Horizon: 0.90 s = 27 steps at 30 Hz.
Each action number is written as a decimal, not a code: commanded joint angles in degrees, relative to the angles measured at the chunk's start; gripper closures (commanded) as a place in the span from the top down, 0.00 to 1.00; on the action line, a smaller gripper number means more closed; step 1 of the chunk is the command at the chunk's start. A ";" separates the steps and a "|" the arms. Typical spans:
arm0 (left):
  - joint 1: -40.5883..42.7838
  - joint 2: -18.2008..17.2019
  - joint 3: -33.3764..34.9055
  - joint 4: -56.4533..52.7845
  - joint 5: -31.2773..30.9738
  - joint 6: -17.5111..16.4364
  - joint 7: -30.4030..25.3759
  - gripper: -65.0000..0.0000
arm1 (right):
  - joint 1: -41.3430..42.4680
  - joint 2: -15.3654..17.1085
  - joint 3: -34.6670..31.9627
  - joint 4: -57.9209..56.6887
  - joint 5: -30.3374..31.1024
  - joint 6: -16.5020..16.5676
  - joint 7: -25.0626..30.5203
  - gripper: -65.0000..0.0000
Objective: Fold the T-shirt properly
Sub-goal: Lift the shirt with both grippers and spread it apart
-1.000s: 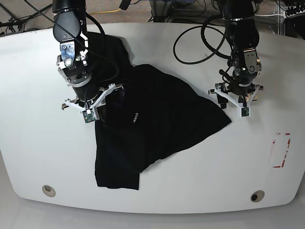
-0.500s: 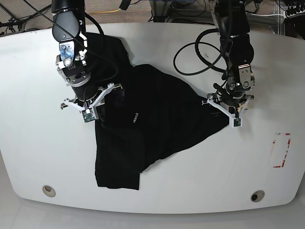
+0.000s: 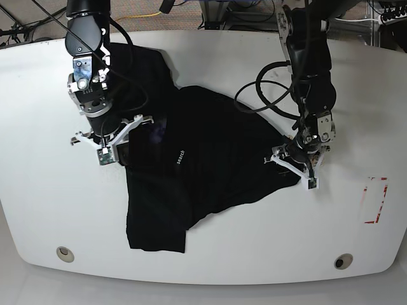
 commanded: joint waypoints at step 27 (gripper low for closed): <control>-0.02 -6.19 -1.77 20.47 -2.77 -0.16 11.73 0.00 | 13.59 -1.31 18.00 -7.73 -0.50 -0.15 -1.43 0.00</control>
